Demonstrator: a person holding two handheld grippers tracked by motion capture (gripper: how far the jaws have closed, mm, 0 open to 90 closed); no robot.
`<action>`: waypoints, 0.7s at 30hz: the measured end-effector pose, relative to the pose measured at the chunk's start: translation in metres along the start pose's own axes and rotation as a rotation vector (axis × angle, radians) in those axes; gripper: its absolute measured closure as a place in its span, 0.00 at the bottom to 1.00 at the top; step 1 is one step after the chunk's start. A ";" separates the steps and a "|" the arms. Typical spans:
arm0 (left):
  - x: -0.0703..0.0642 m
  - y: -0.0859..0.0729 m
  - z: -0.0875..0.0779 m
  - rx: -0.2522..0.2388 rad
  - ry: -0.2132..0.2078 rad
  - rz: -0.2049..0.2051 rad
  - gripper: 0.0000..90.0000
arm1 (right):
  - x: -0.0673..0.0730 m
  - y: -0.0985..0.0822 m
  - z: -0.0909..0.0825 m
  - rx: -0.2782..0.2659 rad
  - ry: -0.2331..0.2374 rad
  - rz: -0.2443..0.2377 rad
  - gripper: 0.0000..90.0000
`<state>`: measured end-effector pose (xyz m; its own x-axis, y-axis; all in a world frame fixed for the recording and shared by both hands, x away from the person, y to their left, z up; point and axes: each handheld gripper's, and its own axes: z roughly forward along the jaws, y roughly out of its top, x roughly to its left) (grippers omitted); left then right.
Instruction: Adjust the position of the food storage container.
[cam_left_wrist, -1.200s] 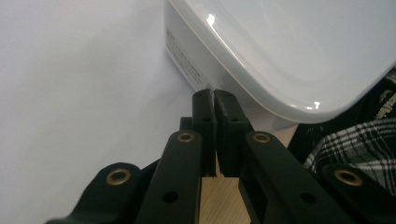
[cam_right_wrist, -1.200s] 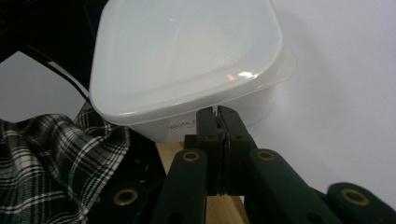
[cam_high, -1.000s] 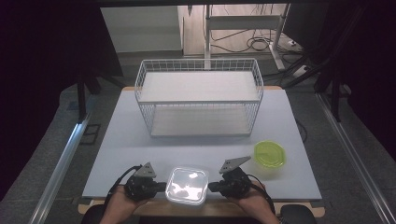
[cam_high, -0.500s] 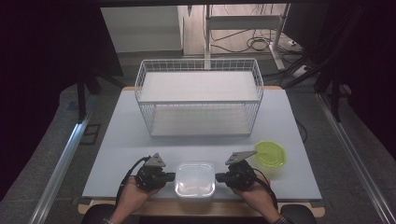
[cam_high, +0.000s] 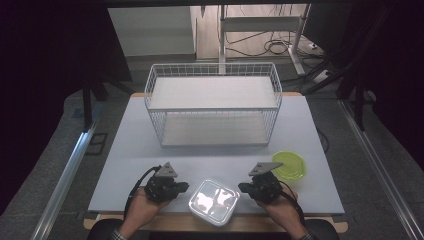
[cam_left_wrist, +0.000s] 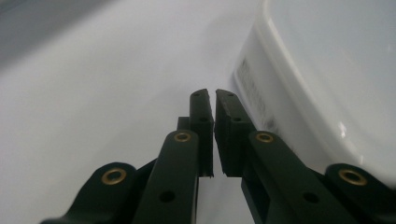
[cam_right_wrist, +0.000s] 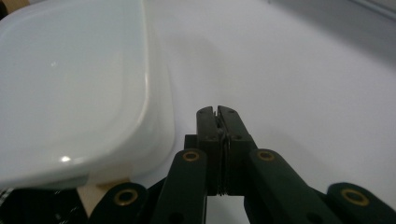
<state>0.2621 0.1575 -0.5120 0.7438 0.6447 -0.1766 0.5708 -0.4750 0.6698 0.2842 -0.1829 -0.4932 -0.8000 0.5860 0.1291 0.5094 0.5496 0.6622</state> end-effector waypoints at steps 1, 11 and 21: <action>0.001 -0.005 -0.002 -0.002 -0.018 -0.007 0.97 | 0.000 -0.003 -0.003 0.000 0.008 0.011 0.98; -0.024 -0.032 -0.021 0.022 -0.106 -0.003 0.96 | 0.038 -0.027 -0.015 0.035 0.159 0.008 0.97; -0.037 -0.023 -0.008 0.056 -0.127 0.028 0.94 | 0.039 -0.018 -0.007 0.034 0.170 0.004 0.97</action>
<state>0.2185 0.1494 -0.5147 0.7958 0.5512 -0.2506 0.5648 -0.5265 0.6354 0.2413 -0.1742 -0.4948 -0.8386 0.4805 0.2565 0.5207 0.5690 0.6365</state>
